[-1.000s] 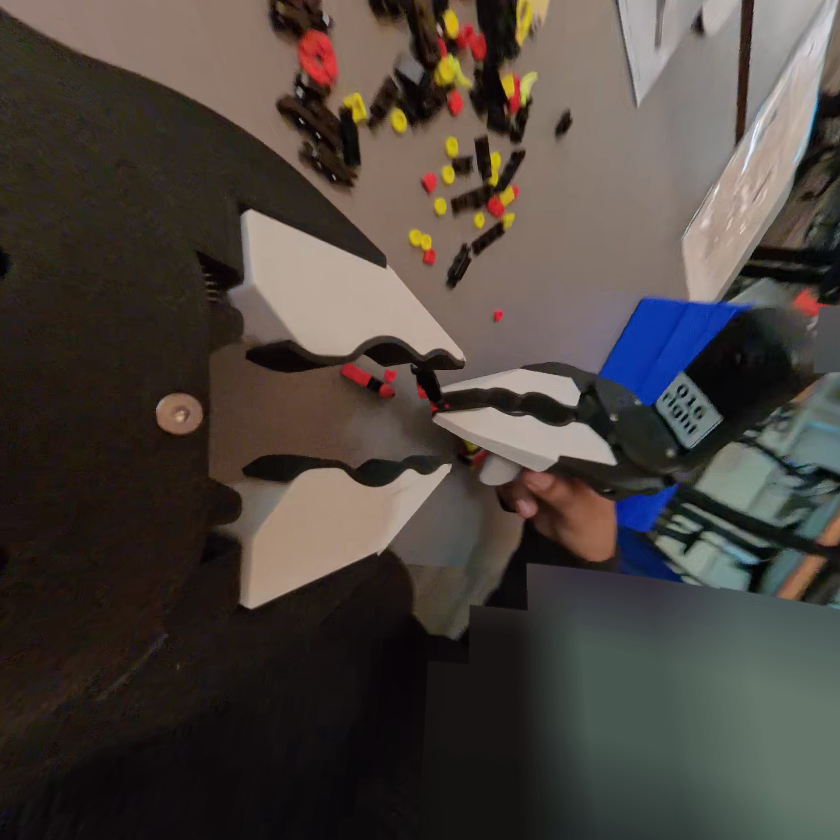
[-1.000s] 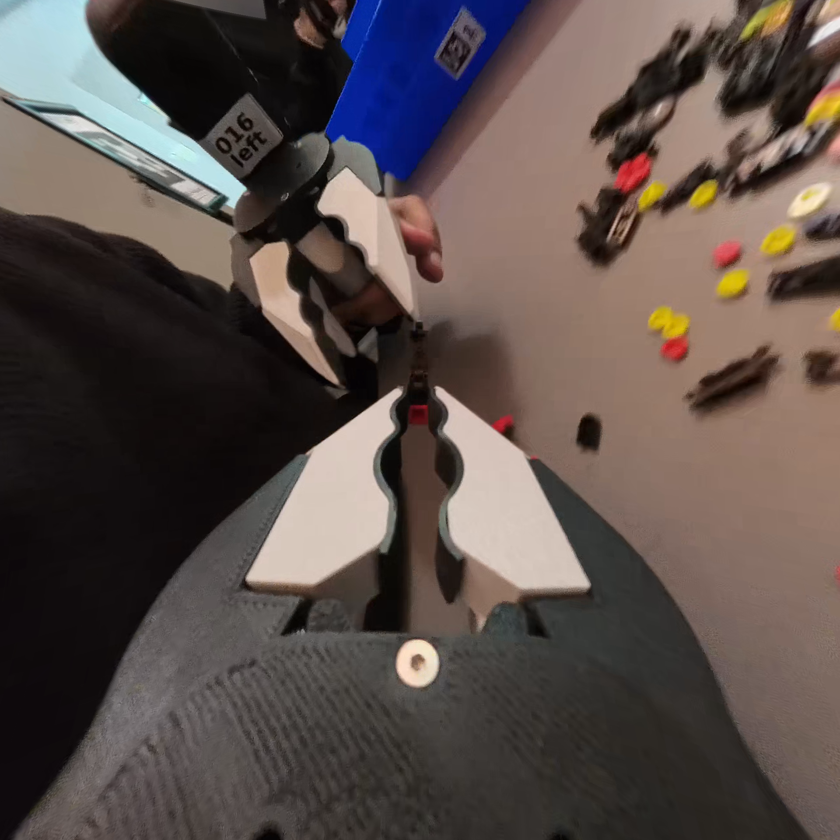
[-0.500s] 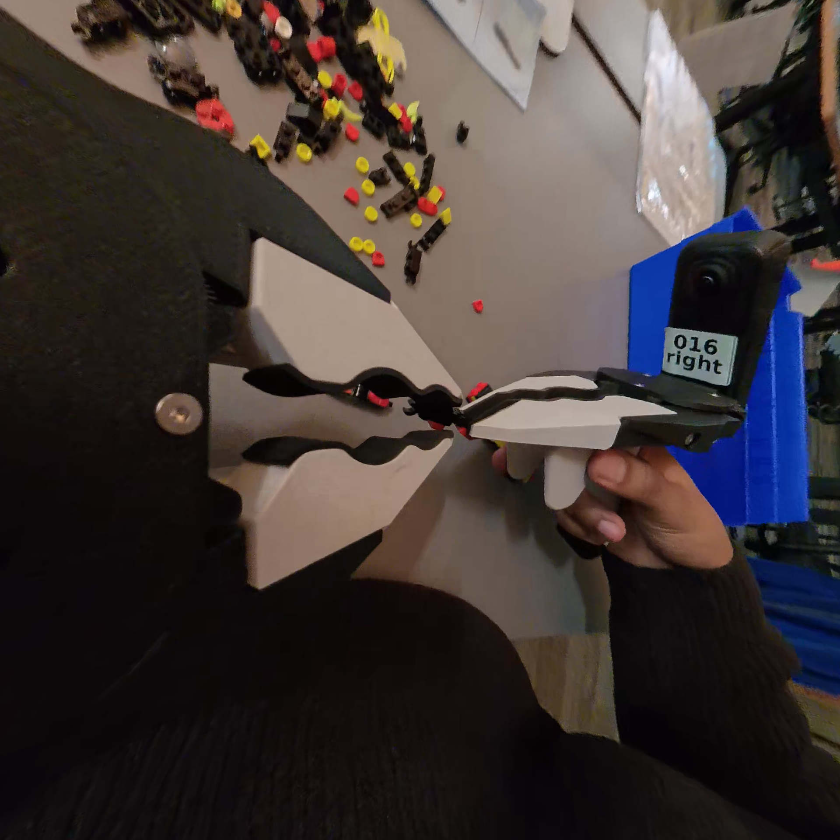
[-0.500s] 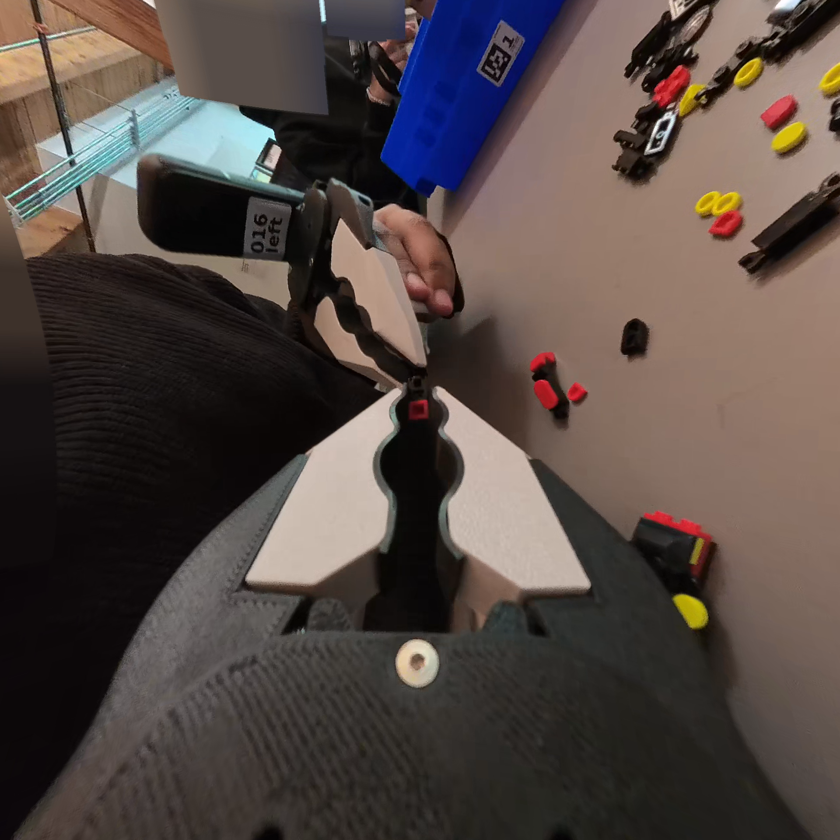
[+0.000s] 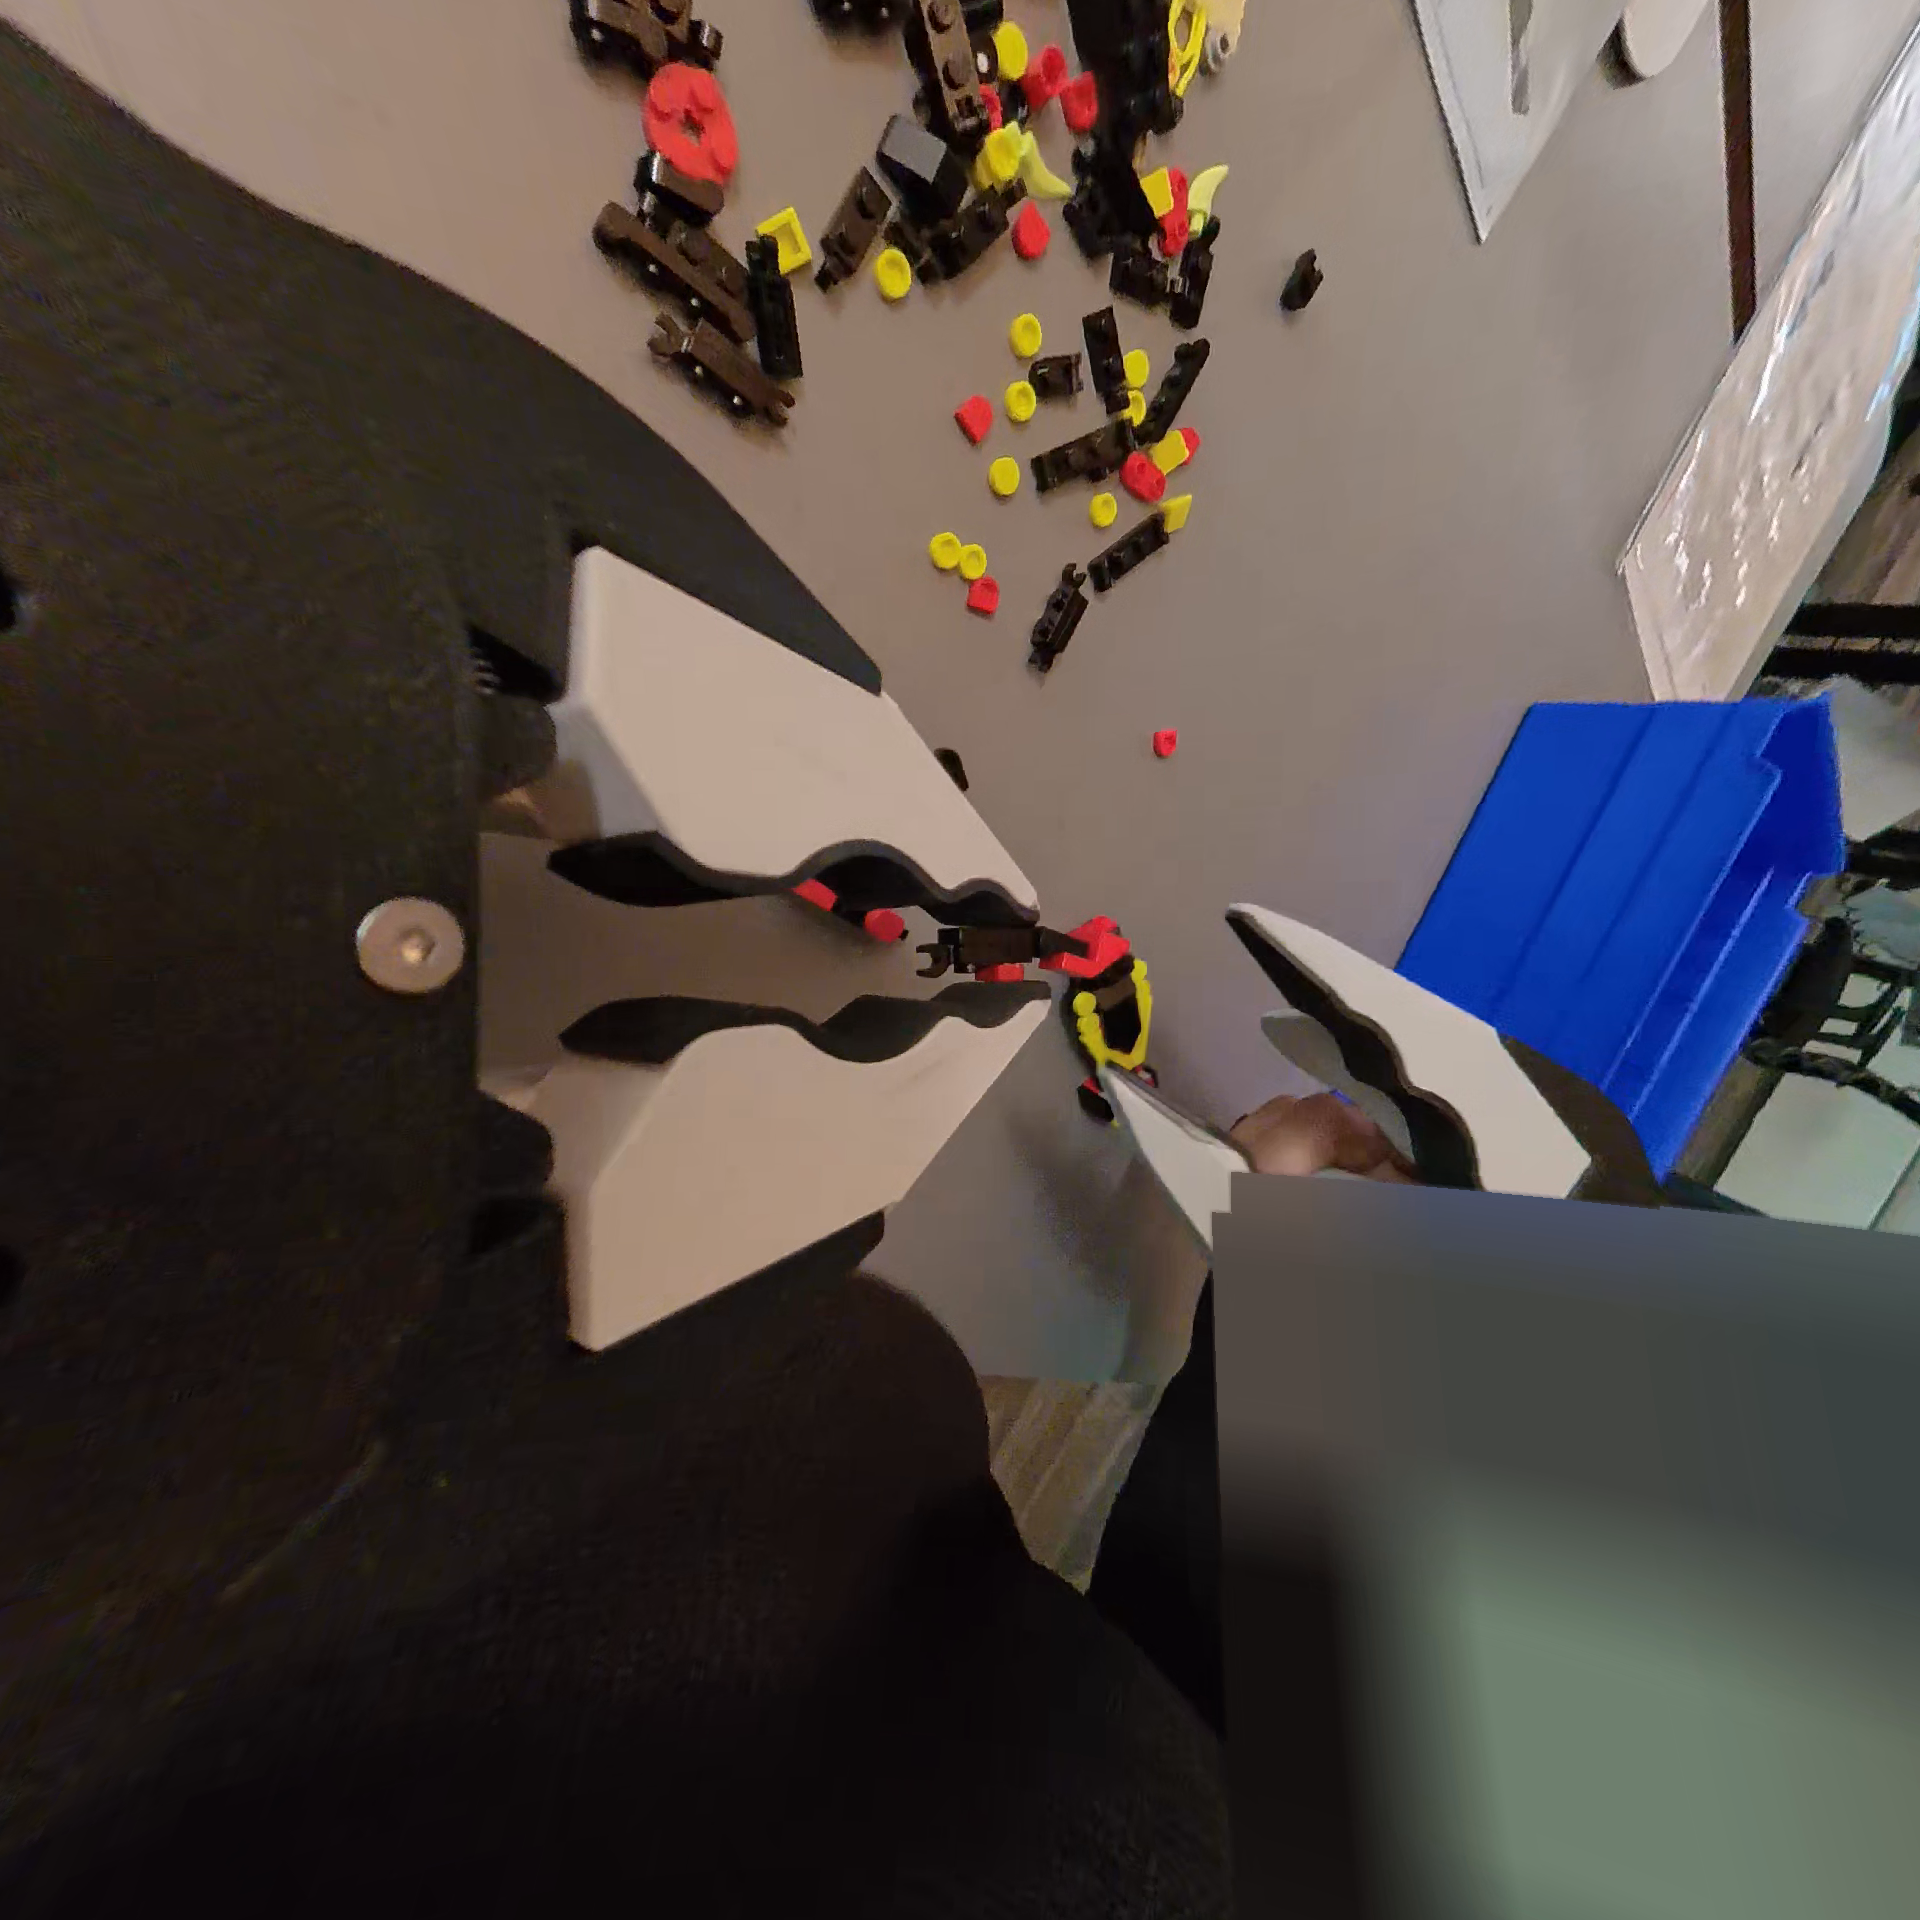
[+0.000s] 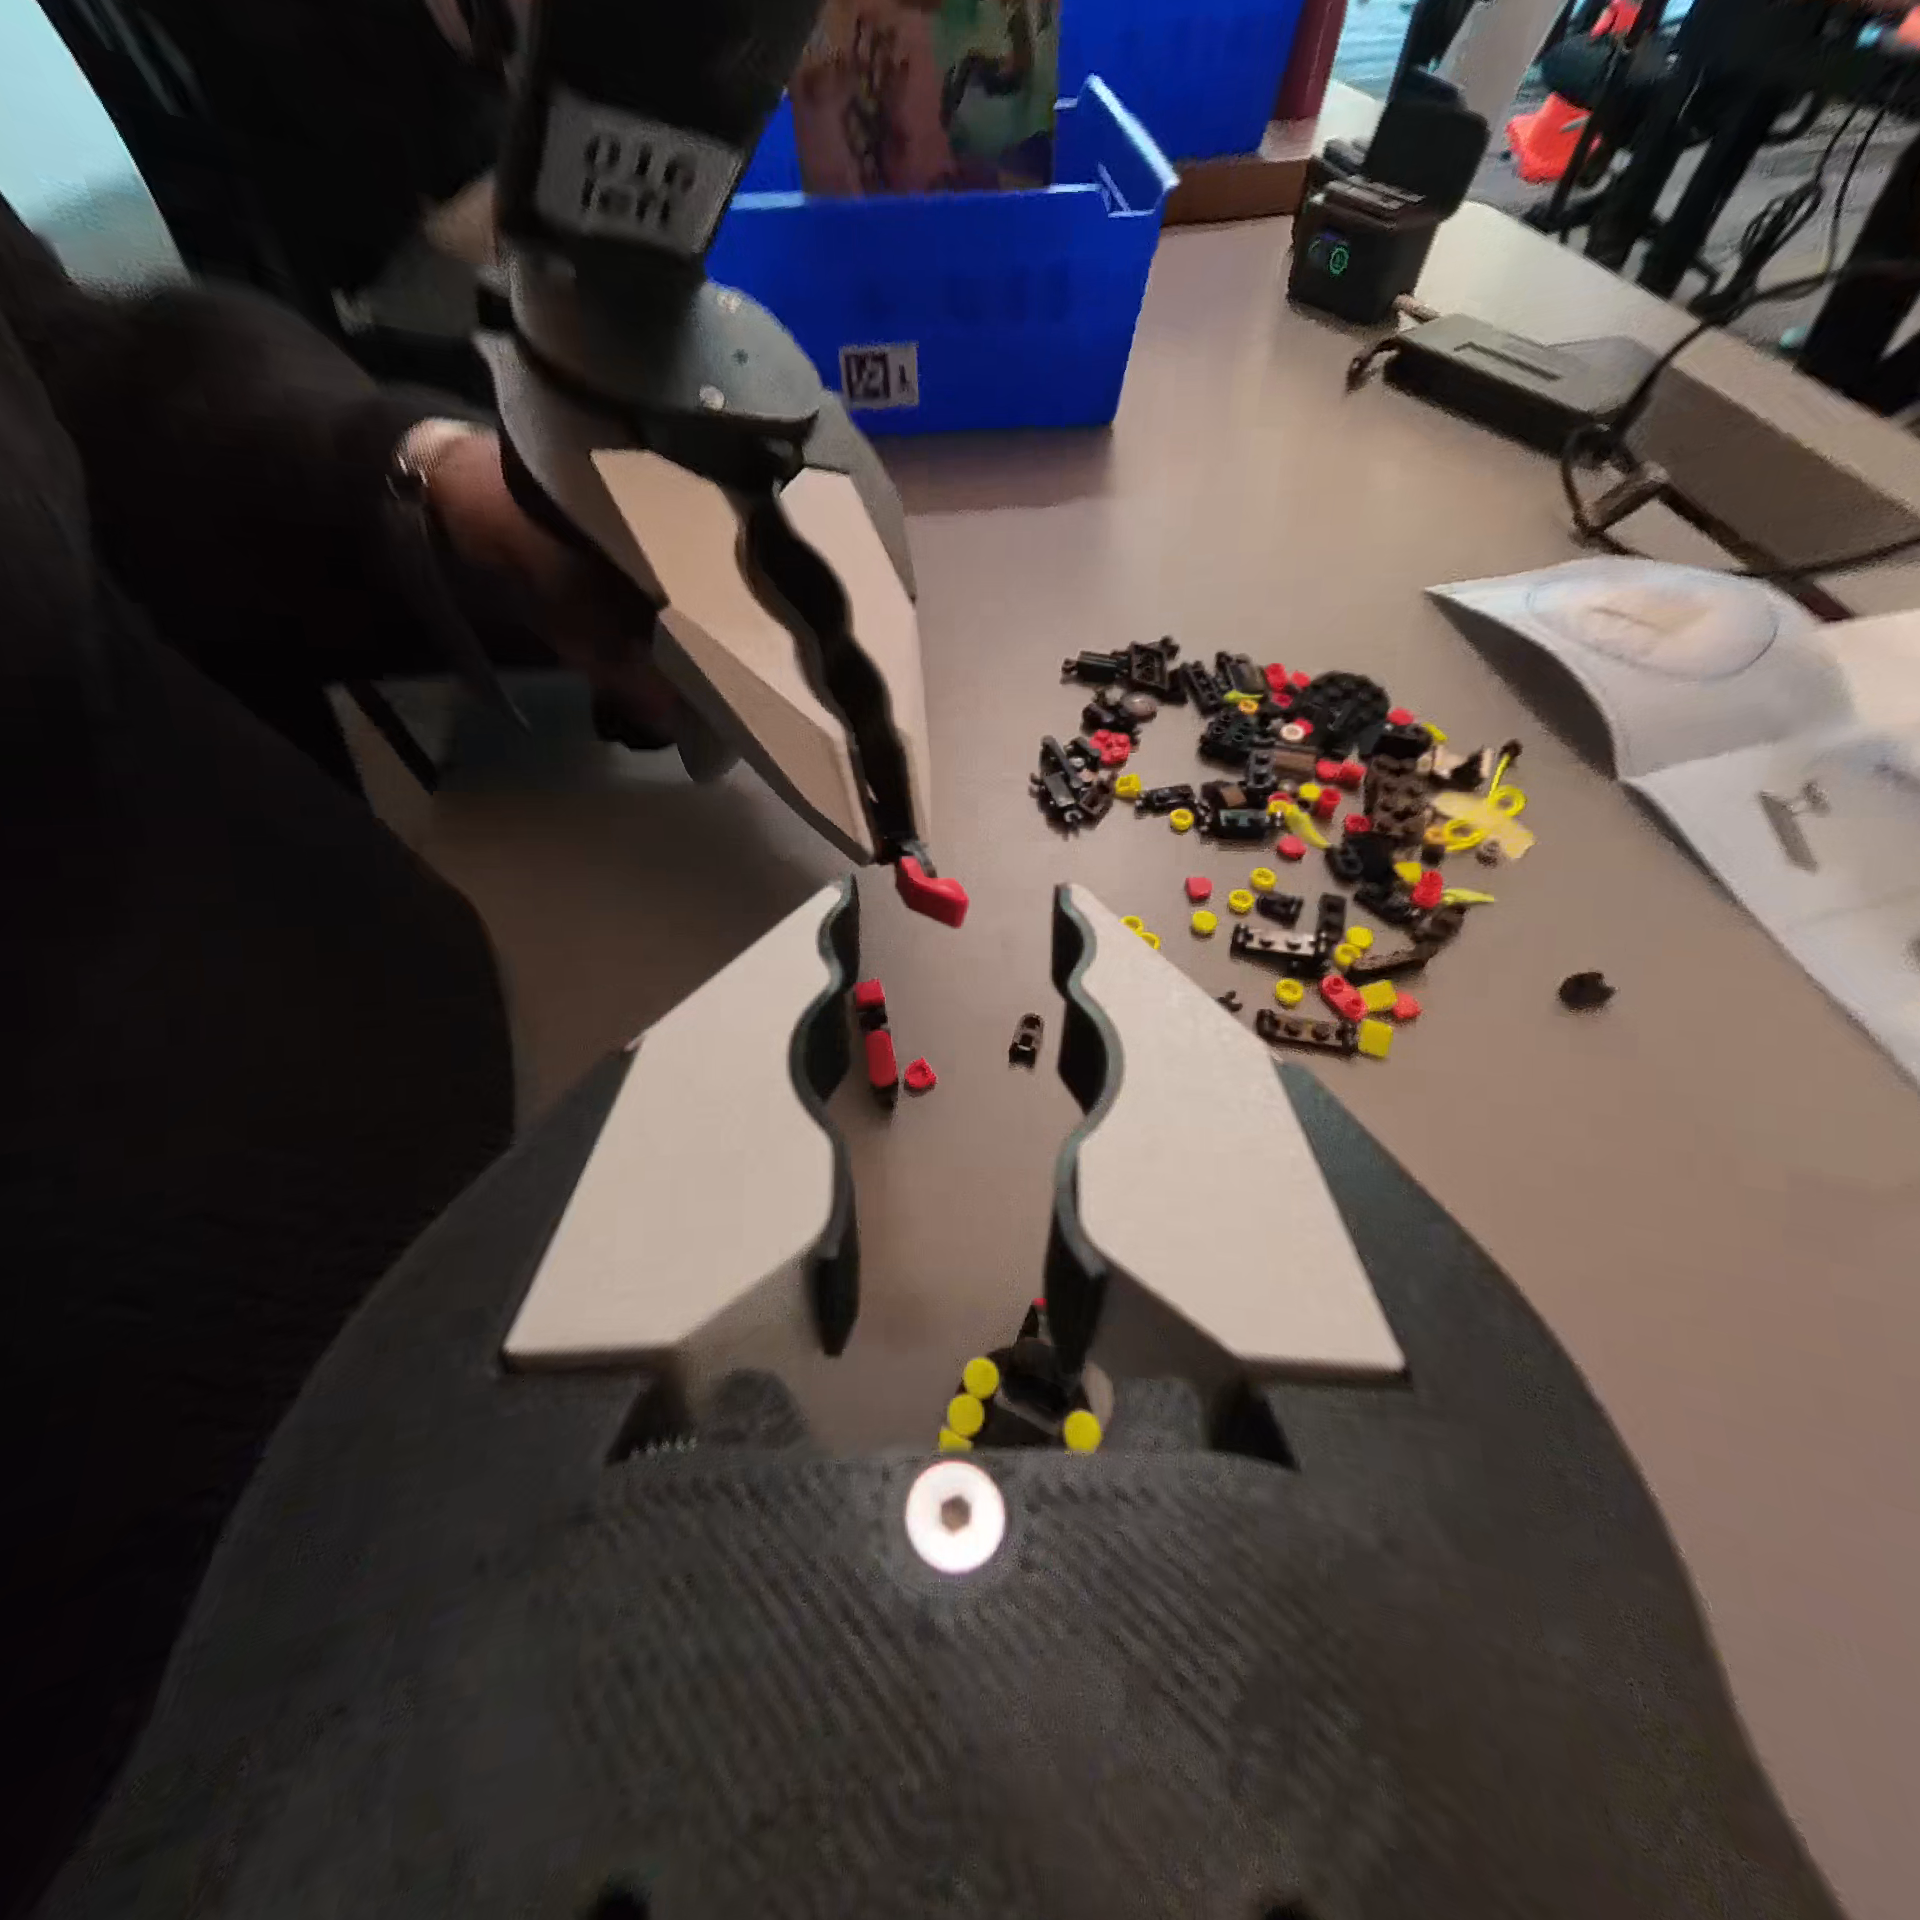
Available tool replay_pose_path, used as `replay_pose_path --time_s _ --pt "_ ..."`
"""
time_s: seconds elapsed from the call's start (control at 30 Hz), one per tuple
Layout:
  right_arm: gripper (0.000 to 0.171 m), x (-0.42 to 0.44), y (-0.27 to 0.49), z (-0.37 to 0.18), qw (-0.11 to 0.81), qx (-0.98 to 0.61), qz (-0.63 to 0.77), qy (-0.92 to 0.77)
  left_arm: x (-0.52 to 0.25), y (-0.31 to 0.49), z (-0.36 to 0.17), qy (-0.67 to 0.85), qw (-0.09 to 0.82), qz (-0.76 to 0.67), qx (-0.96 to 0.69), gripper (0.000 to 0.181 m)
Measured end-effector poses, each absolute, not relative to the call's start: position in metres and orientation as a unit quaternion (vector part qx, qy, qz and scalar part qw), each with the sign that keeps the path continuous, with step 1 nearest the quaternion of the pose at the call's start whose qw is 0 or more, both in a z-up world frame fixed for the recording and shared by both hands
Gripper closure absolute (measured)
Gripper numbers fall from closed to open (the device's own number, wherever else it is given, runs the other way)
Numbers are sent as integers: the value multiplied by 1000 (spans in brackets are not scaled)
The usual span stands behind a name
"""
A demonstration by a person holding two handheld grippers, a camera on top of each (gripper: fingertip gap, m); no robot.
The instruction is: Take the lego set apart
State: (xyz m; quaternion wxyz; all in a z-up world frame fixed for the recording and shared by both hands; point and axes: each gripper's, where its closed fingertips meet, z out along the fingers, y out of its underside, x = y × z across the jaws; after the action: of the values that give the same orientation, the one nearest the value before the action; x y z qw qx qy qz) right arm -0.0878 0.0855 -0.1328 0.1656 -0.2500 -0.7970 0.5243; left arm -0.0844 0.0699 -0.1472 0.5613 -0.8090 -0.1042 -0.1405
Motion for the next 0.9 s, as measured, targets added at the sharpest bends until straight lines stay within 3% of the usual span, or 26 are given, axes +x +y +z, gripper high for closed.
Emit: replay_pose_path --time_s 0.1,0.3,0.47,0.9 --pt "136 -84 78 -146 180 -228 485 -825 -79 70 -150 -88 553 -134 -818 174" --pt "158 -79 73 -151 147 -227 498 -824 -73 70 -151 -76 549 -143 -820 174" --pt "165 -72 71 -151 141 -209 497 -830 -76 70 -155 -81 541 -138 -825 174" --pt "170 -71 79 -129 -10 -275 603 -749 -70 69 -136 -102 570 -222 -784 174"
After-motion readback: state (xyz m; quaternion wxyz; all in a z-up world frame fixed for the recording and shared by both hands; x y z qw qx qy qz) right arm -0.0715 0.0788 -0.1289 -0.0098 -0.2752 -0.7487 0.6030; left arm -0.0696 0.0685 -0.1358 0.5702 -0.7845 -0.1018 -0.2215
